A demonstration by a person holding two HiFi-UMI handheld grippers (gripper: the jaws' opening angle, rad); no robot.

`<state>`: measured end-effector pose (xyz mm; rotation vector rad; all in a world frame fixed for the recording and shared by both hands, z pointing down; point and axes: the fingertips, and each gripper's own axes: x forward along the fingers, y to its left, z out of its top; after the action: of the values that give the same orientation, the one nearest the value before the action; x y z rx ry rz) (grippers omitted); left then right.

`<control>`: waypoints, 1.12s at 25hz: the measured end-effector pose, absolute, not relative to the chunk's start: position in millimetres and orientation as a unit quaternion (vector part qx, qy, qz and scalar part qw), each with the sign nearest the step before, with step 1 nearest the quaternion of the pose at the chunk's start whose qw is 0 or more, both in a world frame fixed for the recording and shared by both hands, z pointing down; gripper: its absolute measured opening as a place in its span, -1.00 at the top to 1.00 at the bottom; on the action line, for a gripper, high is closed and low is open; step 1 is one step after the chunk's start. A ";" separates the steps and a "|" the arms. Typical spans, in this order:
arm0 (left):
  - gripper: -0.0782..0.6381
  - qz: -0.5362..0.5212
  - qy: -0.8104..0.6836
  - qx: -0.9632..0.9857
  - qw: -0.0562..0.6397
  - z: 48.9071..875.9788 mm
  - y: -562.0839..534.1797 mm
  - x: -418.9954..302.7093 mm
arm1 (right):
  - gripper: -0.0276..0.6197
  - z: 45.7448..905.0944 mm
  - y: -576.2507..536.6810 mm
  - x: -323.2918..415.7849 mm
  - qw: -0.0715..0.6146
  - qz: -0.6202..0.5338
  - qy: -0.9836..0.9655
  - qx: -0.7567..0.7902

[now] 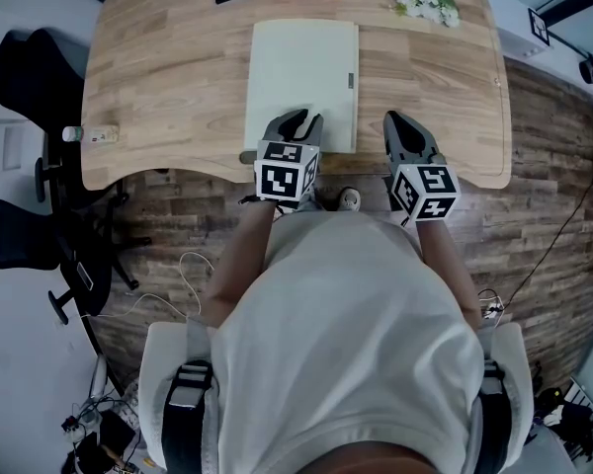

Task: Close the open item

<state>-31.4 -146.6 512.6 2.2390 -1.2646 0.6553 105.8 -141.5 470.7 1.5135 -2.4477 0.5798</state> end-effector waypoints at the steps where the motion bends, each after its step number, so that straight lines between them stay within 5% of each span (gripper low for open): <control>1: 0.52 0.236 -0.466 0.818 0.242 511.4 -147.0 -32.9 | 0.85 470.4 -142.1 105.4 0.103 0.196 -0.830 0.512; 28: 0.73 0.194 -0.529 0.787 0.252 497.3 -143.4 -77.2 | 0.85 458.0 -150.4 85.9 0.101 0.179 -0.848 0.488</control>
<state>-77.2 -143.4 497.3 2.1396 -1.4395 0.5277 85.9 -150.4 458.0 1.4429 -2.5064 0.5275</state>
